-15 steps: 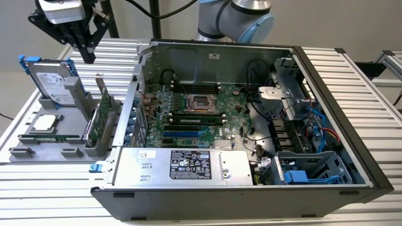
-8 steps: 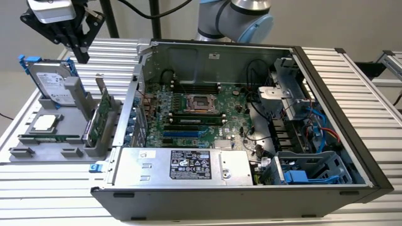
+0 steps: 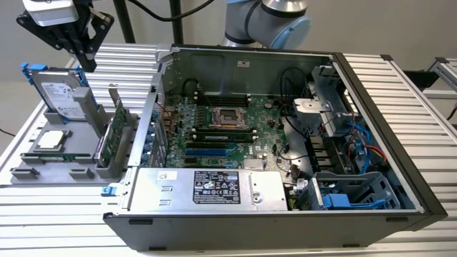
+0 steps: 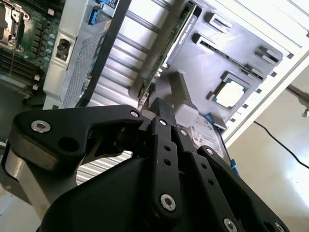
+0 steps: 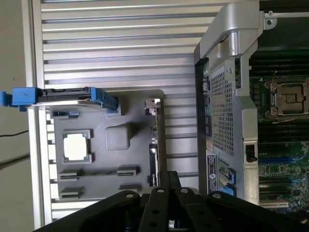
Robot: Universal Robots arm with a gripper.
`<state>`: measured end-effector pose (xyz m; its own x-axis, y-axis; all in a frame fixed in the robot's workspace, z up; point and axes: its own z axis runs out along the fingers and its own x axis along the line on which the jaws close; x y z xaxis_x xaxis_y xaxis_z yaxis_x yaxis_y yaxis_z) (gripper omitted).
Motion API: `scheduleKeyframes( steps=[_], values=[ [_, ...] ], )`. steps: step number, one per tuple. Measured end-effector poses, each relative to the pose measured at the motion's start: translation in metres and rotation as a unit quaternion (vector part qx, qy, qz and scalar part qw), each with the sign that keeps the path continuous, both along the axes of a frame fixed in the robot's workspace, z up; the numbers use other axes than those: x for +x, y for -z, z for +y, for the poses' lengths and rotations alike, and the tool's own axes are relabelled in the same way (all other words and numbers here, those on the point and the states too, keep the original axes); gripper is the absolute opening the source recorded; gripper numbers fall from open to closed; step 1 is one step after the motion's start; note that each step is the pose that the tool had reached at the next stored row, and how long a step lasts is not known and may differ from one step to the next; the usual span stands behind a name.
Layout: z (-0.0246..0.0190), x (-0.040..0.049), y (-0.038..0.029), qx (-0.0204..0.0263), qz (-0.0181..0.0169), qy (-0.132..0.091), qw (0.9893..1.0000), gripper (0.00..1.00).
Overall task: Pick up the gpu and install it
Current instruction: 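Reach for the gpu, then pick up the gpu and move the gpu toward the slot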
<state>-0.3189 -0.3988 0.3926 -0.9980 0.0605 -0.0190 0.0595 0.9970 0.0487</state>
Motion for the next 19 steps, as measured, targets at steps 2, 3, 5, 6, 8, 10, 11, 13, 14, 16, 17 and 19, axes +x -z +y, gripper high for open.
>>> scheduleKeyframes(
  steps=[2,3,5,6,8,10,11,13,14,16,17,19],
  values=[
    [0.0000,-0.0019,0.0000,0.0000,0.0000,0.000,1.0000,0.00],
    [0.0000,-0.0030,0.0000,0.0000,0.0000,0.000,1.0000,0.00],
    [0.0000,-0.0051,0.0000,0.0000,0.0000,0.000,1.0000,0.00],
    [0.0000,-0.0063,0.0000,0.0000,0.0000,0.000,1.0000,0.00],
    [0.0000,-0.0084,0.0000,0.0000,0.0000,0.000,1.0000,0.00],
    [0.0000,-0.0102,0.0000,0.0000,0.0000,0.000,1.0000,0.00],
    [0.0000,-0.0106,0.0000,0.0000,0.0000,0.000,1.0000,0.00],
    [0.0000,-0.0112,0.0000,0.0000,0.0000,0.000,1.0000,0.00],
    [0.0000,-0.0114,0.0000,0.0000,0.0000,0.000,1.0000,0.00],
    [-0.0003,-0.0118,0.0000,0.0000,0.0000,0.000,1.0000,0.00],
    [-0.0006,-0.0118,0.0000,0.0000,0.0000,0.000,1.0000,0.00],
    [-0.0016,-0.0119,0.0000,0.0000,0.0000,0.000,1.0000,0.00]
  ],
)
